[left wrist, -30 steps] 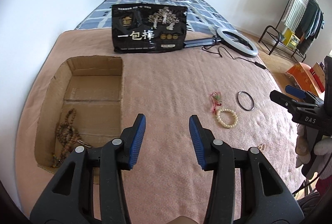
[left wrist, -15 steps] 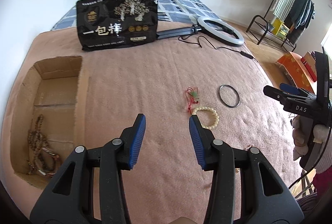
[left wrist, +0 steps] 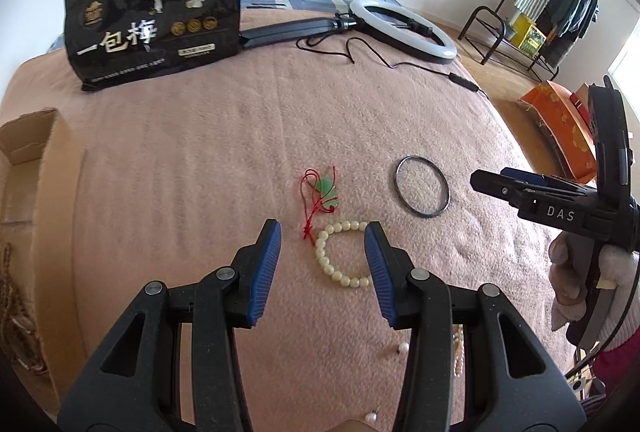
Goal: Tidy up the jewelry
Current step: 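Grasp the red-string green charm with the left tool while the right tool grasps the blue bangle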
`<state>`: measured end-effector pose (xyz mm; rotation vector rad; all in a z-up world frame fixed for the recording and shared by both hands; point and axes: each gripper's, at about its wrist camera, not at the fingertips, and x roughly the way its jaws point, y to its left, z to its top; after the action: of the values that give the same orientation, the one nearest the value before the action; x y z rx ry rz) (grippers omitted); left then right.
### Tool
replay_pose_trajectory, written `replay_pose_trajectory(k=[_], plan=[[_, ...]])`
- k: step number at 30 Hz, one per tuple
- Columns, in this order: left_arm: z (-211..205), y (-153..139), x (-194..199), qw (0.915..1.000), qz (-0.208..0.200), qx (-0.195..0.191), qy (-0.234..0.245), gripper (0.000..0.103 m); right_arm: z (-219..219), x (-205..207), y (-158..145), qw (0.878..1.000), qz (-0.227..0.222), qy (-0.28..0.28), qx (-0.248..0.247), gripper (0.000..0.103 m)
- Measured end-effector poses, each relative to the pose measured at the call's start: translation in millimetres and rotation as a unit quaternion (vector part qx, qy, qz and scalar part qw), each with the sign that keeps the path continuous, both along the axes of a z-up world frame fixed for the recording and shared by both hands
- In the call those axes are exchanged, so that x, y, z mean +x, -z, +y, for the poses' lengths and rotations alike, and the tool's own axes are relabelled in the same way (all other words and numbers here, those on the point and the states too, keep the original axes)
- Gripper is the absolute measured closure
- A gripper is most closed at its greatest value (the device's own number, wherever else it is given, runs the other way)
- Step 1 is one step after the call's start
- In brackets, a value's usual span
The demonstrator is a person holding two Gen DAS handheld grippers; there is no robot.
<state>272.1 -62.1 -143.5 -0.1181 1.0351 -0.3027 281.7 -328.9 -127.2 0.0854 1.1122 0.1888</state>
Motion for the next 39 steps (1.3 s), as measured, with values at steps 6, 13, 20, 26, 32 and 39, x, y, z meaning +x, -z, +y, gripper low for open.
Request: replay_pose_trajectory(k=[6,13,20,26,32,39], plan=[[-12.8,20.9,21.8,0.9997,0.022,-0.011,0.001,0.059,2.8,9.3,18.3,1.000,0.022,-0.008,0.014,0.037],[-25.6,37.8,34.1,0.9997,0.025,0.005,0.006,0.059,6.4,16.8,31.8,0.999,0.038,-0.014,0.023,0.047],[-30.5,47.7,44.2,0.9995,0.026,0.018,0.003,0.059,7.7,23.4,39.0,0.999,0.041,-0.013,0.020,0.052],[-31.9,54.8,52.3,0.9993,0.030,0.022,0.003,0.059,9.2,25.8,42.2,0.999,0.043,-0.014,0.016,0.052],[-33.3,60.0,54.2,0.9991,0.030,0.030,0.004,0.072,19.0,26.3,38.6,0.999,0.027,-0.026,0.006,0.024],[-28.7,62.9,58.4,0.9991,0.030,0.030,0.000,0.088,34.6,24.2,37.4,0.998,0.013,-0.059,-0.014,0.013]])
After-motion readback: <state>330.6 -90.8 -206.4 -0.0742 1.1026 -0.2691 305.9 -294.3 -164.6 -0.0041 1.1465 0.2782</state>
